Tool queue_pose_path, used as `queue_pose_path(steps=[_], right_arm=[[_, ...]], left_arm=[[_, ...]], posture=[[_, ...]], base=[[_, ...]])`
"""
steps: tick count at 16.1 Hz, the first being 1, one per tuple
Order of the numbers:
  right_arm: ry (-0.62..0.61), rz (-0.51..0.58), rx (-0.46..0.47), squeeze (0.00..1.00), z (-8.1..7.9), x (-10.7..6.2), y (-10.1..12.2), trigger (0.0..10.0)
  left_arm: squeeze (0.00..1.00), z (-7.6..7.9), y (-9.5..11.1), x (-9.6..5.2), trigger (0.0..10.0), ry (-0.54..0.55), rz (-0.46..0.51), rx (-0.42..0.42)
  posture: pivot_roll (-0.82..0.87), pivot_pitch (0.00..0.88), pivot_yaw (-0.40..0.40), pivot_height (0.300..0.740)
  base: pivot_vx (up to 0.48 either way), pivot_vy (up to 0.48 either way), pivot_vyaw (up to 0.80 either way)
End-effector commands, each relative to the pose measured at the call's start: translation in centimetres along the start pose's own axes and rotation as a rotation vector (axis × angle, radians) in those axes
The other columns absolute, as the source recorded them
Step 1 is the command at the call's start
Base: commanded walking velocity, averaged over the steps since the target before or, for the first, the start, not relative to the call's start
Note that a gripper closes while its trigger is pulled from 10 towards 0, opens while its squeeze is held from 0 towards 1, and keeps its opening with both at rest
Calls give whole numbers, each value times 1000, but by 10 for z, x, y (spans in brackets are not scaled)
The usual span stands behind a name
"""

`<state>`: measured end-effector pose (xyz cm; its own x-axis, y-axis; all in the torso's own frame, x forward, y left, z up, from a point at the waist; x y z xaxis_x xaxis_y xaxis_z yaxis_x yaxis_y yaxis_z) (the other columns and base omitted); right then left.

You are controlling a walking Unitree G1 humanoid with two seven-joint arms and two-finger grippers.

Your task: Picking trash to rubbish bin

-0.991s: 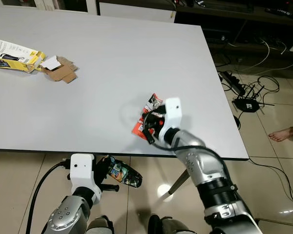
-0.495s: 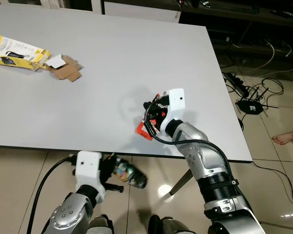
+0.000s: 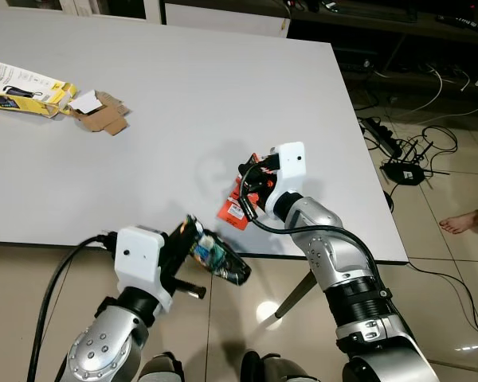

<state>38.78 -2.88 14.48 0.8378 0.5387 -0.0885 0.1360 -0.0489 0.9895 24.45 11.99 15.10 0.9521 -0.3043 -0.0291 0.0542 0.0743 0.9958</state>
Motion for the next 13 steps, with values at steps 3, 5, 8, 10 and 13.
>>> queue_pose_path(steps=[3,5,8,10,13], right_arm=[[8,-18,-34,1000,0,2,-2,10000],[0,-40,-59,1000,4,2,-5,10000],[-7,-60,-78,1000,4,4,-8,10000],[-3,-44,-101,1000,1,6,-2,10000],[-7,-23,-142,1000,-1,7,4,10000]], left_arm=[[0,-2,12,3,10000,35,64,16],[0,-1,11,4,10000,29,63,14],[0,-2,9,5,10000,31,59,12],[0,-3,9,6,10000,31,57,12],[0,-4,9,7,10000,32,60,13]], posture=[[63,154,-103,740],[63,154,-103,740],[59,155,-100,740],[59,156,-96,740],[59,156,-96,740]], base=[[0,0,0],[0,0,0],[0,0,0],[0,0,0],[0,0,0]])
Point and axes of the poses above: a point about 5 cm out from each wrist's last joint towards the gripper, its own x axis pointing out of the wrist towards the gripper, its own y axis along the axis of the wrist's last joint, z = x × y, the point moved 5 cm from there along x, pointing out of the wrist towards the gripper, and after that the axes turned 5 degrees about -x, right-handed, at the moved point
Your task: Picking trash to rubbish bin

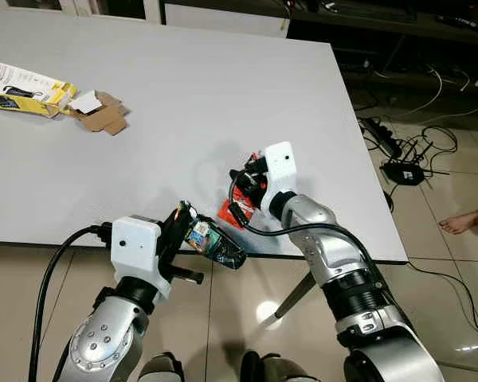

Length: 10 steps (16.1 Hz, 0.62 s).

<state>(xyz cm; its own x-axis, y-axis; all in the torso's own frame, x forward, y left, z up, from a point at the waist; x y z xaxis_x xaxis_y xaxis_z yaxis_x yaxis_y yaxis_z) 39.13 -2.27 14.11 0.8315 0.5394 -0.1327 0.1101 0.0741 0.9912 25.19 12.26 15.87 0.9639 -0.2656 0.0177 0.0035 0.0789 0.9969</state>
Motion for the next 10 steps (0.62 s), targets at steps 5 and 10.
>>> queue_pose_path(steps=[5,10], right_arm=[[-10,16,-69,1000,-1,1,7,10000],[1,11,-123,1000,-9,3,11,10000]], left_arm=[[0,0,1,2,10000,-3,10,0],[0,0,-1,4,10000,-8,7,-3]], posture=[[57,148,-98,740],[56,141,-95,740]], base=[[0,0,0],[0,0,0]])
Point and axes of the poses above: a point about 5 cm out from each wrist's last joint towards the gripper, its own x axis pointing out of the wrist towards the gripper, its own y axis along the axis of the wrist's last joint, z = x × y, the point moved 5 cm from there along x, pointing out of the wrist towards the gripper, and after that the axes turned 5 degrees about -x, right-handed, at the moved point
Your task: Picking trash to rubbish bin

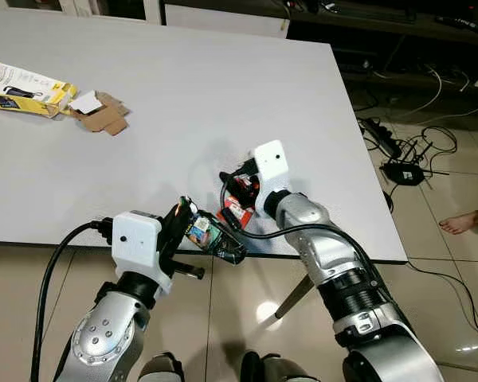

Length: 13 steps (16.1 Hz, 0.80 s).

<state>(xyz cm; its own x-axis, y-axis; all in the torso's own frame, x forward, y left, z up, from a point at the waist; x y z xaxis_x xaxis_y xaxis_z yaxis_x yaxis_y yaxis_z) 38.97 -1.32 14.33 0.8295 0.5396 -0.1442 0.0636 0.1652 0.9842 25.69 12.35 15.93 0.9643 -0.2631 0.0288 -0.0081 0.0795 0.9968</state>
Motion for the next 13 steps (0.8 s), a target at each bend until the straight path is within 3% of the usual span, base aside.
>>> queue_pose_path(steps=[1,6,13], right_arm=[[-2,23,-22,1000,0,0,9,10000],[-36,55,-29,1000,4,1,17,10000],[-113,16,-6,1000,13,4,14,10000]], left_arm=[[0,2,-2,0,10000,-11,-5,-6],[0,2,-2,0,10000,-8,-7,-6],[0,2,-3,0,10000,-5,-12,-12]], posture=[[56,141,-95,740],[61,134,-95,740],[58,137,-94,740]], base=[[0,0,0],[0,0,0],[0,0,0]])
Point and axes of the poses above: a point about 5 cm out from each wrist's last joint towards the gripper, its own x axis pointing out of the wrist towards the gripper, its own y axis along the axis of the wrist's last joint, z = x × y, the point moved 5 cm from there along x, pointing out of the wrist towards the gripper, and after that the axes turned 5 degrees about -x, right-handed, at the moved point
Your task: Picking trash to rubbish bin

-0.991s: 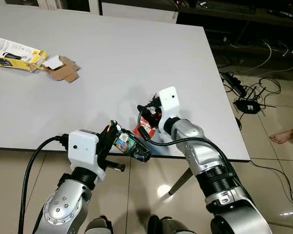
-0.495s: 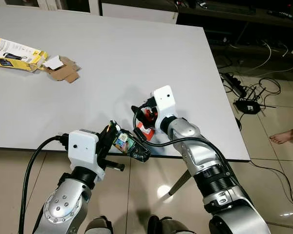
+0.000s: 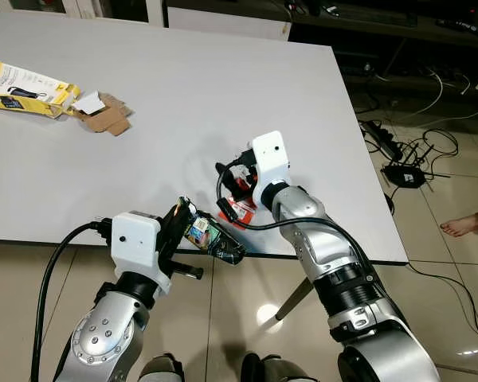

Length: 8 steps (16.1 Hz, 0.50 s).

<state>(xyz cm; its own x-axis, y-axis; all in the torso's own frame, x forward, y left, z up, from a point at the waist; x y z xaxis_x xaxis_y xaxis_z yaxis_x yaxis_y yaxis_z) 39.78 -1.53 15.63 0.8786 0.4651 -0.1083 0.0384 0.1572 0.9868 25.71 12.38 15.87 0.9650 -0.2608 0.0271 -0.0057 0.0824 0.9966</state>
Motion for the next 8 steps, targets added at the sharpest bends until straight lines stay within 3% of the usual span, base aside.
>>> queue_pose_path(steps=[1,2,3,4,5,8], right_arm=[[-21,-18,-7,949,4,1,-1,10000],[-12,-32,-22,839,2,1,-4,10000],[-9,-39,-28,839,1,1,-5,10000],[-3,-49,-33,612,-1,1,-7,10000],[-7,-69,-56,27,-5,3,-10,10000],[-16,-105,-82,0,-12,6,-15,10000]], left_arm=[[0,2,-3,0,10000,-7,-12,-9],[0,2,-3,0,10000,-7,-13,-10],[0,2,-3,0,10000,-7,-14,-10],[0,2,-4,0,10000,-7,-15,-10],[0,2,-4,0,10000,-7,-17,-11],[0,3,-4,0,10000,-9,-19,-15]], posture=[[58,137,-94,740],[58,137,-94,740],[58,137,-94,740],[58,137,-94,740],[58,137,-94,740],[57,141,-92,740]], base=[[0,0,0],[0,0,0],[0,0,0],[0,0,0],[0,0,0],[0,0,0]])
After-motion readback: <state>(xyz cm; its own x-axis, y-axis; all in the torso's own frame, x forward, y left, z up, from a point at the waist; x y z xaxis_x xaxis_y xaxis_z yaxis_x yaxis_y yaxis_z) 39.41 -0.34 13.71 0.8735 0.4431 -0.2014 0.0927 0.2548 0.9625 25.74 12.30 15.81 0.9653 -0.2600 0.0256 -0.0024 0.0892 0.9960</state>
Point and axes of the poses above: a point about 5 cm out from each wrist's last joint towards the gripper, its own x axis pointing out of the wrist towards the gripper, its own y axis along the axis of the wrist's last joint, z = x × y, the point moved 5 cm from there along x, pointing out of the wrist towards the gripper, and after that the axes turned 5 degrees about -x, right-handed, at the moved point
